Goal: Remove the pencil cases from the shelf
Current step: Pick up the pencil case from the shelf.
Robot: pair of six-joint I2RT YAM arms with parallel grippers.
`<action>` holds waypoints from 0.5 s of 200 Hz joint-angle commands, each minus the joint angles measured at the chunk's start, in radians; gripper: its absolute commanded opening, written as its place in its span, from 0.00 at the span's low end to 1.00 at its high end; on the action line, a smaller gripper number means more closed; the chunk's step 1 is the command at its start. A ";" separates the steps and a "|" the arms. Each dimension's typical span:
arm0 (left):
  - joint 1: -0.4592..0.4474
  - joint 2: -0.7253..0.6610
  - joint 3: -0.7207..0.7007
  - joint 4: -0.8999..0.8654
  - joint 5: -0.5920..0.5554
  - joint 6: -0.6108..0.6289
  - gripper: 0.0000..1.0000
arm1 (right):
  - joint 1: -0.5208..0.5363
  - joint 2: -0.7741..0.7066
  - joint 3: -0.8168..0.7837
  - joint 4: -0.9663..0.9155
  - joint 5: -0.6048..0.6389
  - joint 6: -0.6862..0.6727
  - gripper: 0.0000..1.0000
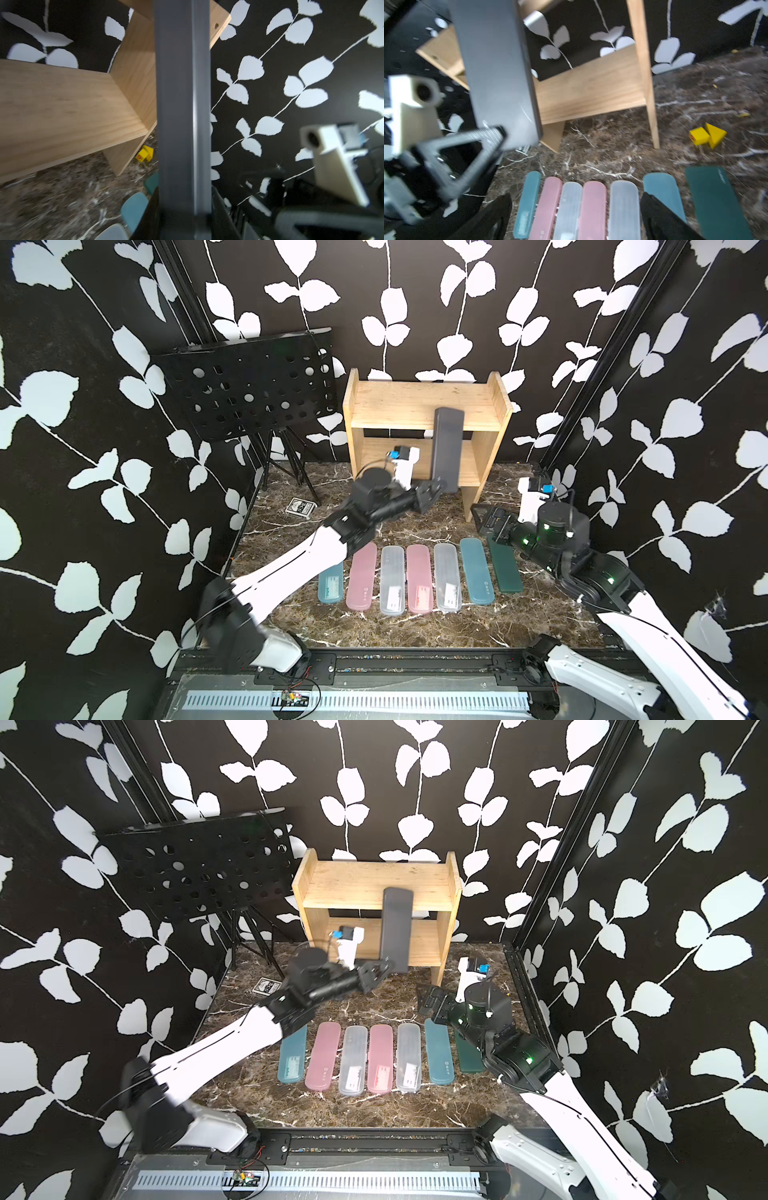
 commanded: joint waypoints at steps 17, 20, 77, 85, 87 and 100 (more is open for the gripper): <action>0.002 -0.226 -0.164 0.017 -0.078 0.151 0.00 | 0.139 0.176 0.199 0.191 0.031 -0.113 0.99; 0.002 -0.239 -0.172 0.008 -0.083 0.155 0.00 | 0.149 0.192 0.212 0.196 0.029 -0.118 0.99; 0.002 -0.417 -0.260 -0.122 -0.129 0.212 0.00 | 0.291 0.429 0.406 0.261 0.091 -0.176 0.99; 0.002 -0.434 -0.268 -0.130 -0.130 0.216 0.00 | 0.302 0.454 0.428 0.260 0.097 -0.180 0.99; 0.002 -0.438 -0.269 -0.131 -0.130 0.216 0.00 | 0.304 0.459 0.431 0.260 0.097 -0.180 1.00; 0.002 -0.458 -0.278 -0.139 -0.136 0.213 0.00 | 0.314 0.490 0.457 0.257 0.095 -0.179 0.99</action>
